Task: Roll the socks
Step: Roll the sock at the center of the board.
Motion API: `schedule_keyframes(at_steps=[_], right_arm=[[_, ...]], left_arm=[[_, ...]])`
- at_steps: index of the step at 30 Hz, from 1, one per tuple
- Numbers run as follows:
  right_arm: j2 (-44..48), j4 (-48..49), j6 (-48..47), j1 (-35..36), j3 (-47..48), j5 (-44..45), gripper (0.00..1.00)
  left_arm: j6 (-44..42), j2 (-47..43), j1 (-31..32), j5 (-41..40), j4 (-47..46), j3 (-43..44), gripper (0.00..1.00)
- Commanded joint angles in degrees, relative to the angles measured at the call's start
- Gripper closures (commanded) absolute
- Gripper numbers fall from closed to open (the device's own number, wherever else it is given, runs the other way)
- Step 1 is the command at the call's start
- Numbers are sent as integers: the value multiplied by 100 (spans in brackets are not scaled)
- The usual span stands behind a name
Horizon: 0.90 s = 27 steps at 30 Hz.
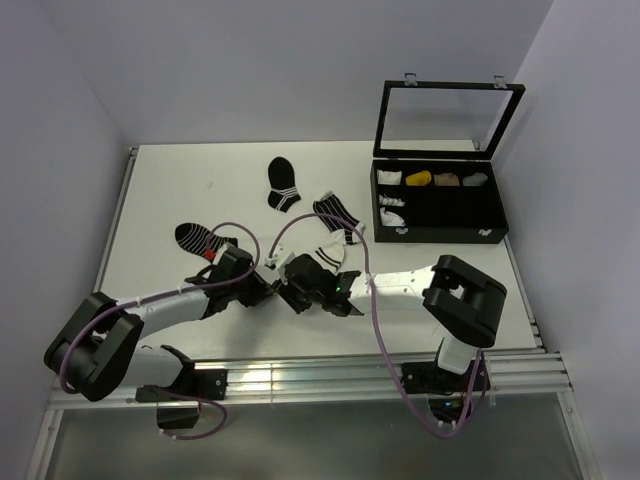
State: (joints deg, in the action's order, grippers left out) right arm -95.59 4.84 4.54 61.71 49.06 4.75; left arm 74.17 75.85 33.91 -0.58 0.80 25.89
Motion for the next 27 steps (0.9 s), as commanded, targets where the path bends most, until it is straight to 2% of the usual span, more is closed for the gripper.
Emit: schedule_keyframes(at_steps=[1, 6, 19, 27], right_arm=[[-153, -36, -287, 139, 332, 780, 51], [-144, -27, -322, 245, 350, 1080, 51], [-548, 17, -383, 271, 526, 957, 51], [-786, -18, -392, 306, 614, 1150, 59]], left_arm=[[-61, -167, 19, -284, 333, -146, 75], [18, -308, 10, -399, 412, -225, 74], [97, -308, -165, -355, 386, -374, 72], [71, -291, -218, -303, 369, -365, 71]])
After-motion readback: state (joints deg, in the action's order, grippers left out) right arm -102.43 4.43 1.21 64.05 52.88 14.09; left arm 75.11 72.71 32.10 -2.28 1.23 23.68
